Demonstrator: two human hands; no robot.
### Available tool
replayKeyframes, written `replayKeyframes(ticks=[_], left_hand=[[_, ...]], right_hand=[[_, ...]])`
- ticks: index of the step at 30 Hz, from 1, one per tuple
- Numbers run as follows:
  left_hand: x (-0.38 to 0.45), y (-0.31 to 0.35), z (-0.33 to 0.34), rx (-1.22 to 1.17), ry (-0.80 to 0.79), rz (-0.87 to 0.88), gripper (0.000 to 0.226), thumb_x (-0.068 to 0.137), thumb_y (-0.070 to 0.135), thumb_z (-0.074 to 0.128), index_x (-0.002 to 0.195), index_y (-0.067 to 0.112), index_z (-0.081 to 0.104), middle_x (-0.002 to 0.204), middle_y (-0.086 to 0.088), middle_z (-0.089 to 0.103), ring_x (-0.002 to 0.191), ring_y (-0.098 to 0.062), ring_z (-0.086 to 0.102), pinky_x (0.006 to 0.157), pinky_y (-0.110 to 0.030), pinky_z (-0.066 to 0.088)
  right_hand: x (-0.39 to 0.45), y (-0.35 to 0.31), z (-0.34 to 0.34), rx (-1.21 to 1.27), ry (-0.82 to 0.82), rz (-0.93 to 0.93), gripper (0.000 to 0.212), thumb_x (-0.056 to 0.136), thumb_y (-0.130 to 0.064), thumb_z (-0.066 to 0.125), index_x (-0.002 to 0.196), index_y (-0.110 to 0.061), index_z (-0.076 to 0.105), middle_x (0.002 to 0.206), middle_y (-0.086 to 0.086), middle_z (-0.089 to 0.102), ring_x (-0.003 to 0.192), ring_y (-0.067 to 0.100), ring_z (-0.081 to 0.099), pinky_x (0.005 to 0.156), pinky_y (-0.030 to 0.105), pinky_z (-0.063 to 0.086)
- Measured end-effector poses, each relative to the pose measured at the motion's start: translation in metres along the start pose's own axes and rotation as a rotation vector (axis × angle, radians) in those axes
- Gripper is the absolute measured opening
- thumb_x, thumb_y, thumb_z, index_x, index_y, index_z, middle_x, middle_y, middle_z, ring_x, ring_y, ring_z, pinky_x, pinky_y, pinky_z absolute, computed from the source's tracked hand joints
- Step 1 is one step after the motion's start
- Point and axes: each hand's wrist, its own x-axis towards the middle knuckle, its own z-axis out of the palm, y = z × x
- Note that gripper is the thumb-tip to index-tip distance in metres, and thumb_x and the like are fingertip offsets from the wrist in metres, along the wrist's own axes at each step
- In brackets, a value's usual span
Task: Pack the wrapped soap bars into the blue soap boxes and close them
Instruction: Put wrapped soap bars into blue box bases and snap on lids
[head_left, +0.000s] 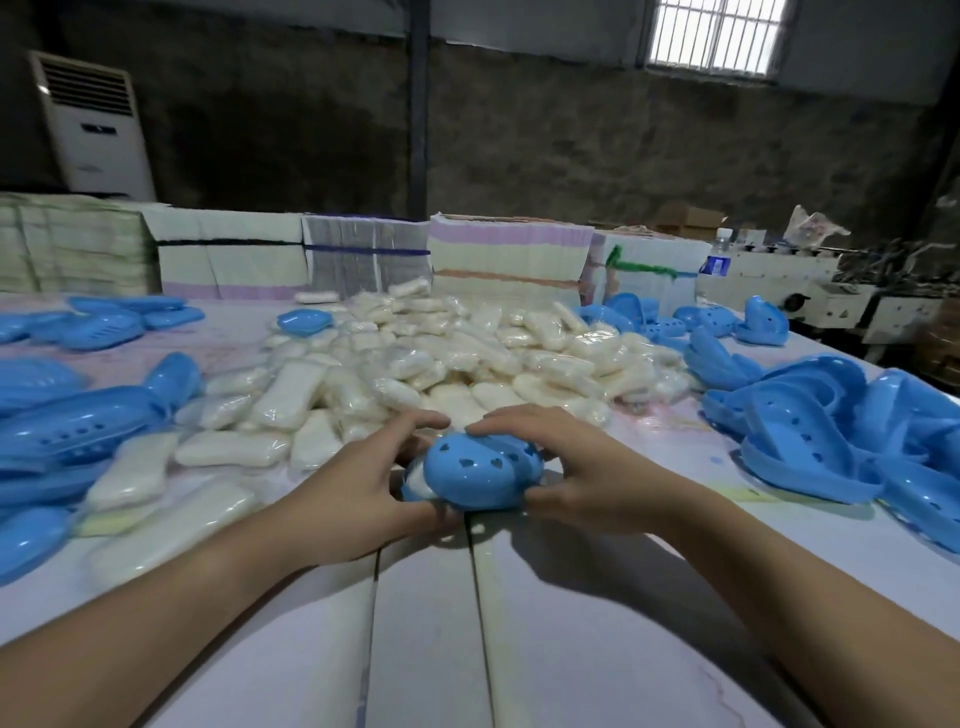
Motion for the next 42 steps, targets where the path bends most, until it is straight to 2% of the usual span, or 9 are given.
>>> replayKeyframes(ticks=[3, 7, 13, 19, 24, 27, 34, 38, 42], left_hand=[[0.001, 0.0, -0.001, -0.01, -0.002, 0.018, 0.069, 0.065, 0.033, 0.088, 0.123, 0.043, 0.052, 0.113, 0.023, 0.067, 0.107, -0.001, 0.066, 0.09, -0.03, 0.058], [0.002, 0.002, -0.001, -0.047, -0.015, 0.022, 0.069, 0.061, 0.035, 0.09, 0.118, 0.043, 0.054, 0.111, 0.021, 0.067, 0.103, -0.004, 0.067, 0.084, -0.027, 0.059], [0.002, 0.003, 0.0, 0.031, -0.012, -0.002, 0.078, 0.05, 0.058, 0.083, 0.119, 0.053, 0.047, 0.106, 0.026, 0.064, 0.097, 0.003, 0.065, 0.08, -0.023, 0.057], [0.003, 0.003, -0.003, 0.034, -0.044, -0.024, 0.075, 0.053, 0.052, 0.089, 0.117, 0.047, 0.051, 0.103, 0.034, 0.062, 0.092, 0.006, 0.065, 0.073, -0.013, 0.052], [0.004, 0.001, -0.003, 0.083, -0.027, 0.023, 0.069, 0.058, 0.048, 0.089, 0.119, 0.044, 0.056, 0.111, 0.02, 0.061, 0.099, 0.004, 0.061, 0.08, -0.018, 0.053], [0.004, 0.0, -0.007, 0.115, -0.03, 0.072, 0.061, 0.063, 0.052, 0.085, 0.118, 0.044, 0.06, 0.108, 0.019, 0.063, 0.1, 0.003, 0.06, 0.08, -0.014, 0.05], [0.003, -0.001, -0.012, 0.209, -0.045, 0.056, 0.052, 0.073, 0.075, 0.055, 0.113, 0.041, 0.062, 0.098, 0.025, 0.064, 0.093, 0.005, 0.06, 0.071, -0.007, 0.042], [0.002, 0.002, -0.013, 0.251, -0.054, 0.032, 0.054, 0.075, 0.081, 0.046, 0.108, 0.042, 0.061, 0.095, 0.025, 0.064, 0.09, 0.004, 0.06, 0.07, -0.013, 0.044], [0.002, 0.005, -0.015, 0.379, -0.034, 0.021, 0.058, 0.074, 0.083, 0.038, 0.101, 0.037, 0.061, 0.088, 0.016, 0.064, 0.083, -0.002, 0.059, 0.075, -0.031, 0.05]], right_hand=[[-0.001, 0.001, -0.004, 0.073, -0.007, -0.057, 0.058, 0.075, -0.035, 0.067, 0.126, -0.053, 0.045, 0.119, -0.021, 0.056, 0.108, -0.004, 0.05, 0.08, 0.006, 0.037], [0.0, 0.006, -0.002, 0.019, 0.009, -0.037, 0.059, 0.076, -0.05, 0.065, 0.132, -0.05, 0.046, 0.121, -0.024, 0.054, 0.109, -0.004, 0.048, 0.078, 0.003, 0.032], [0.003, 0.011, 0.002, 0.022, -0.014, 0.014, 0.06, 0.077, -0.046, 0.071, 0.133, -0.046, 0.05, 0.124, -0.012, 0.052, 0.111, 0.003, 0.047, 0.081, 0.012, 0.033], [0.004, 0.008, 0.003, 0.033, -0.01, 0.035, 0.056, 0.077, -0.047, 0.074, 0.129, -0.049, 0.052, 0.123, -0.007, 0.053, 0.114, 0.009, 0.051, 0.097, 0.037, 0.046], [0.003, 0.01, 0.002, 0.042, -0.031, 0.034, 0.061, 0.074, -0.052, 0.071, 0.131, -0.052, 0.05, 0.123, -0.008, 0.052, 0.112, 0.008, 0.051, 0.093, 0.034, 0.047], [0.001, 0.01, 0.003, -0.017, -0.056, 0.006, 0.071, 0.075, -0.046, 0.076, 0.138, -0.05, 0.042, 0.129, -0.015, 0.05, 0.119, 0.007, 0.048, 0.101, 0.034, 0.043], [0.0, 0.006, 0.001, -0.11, 0.157, -0.158, 0.052, 0.08, -0.037, 0.074, 0.127, -0.022, 0.061, 0.118, -0.01, 0.065, 0.106, 0.006, 0.059, 0.088, 0.029, 0.049], [-0.001, 0.006, 0.0, -0.123, 0.146, -0.167, 0.042, 0.083, -0.036, 0.07, 0.123, -0.024, 0.062, 0.112, -0.013, 0.066, 0.099, 0.007, 0.059, 0.079, 0.022, 0.047], [0.0, 0.005, 0.001, -0.099, 0.129, -0.149, 0.043, 0.084, -0.04, 0.068, 0.123, -0.025, 0.059, 0.111, -0.014, 0.064, 0.099, 0.008, 0.058, 0.08, 0.026, 0.048]])
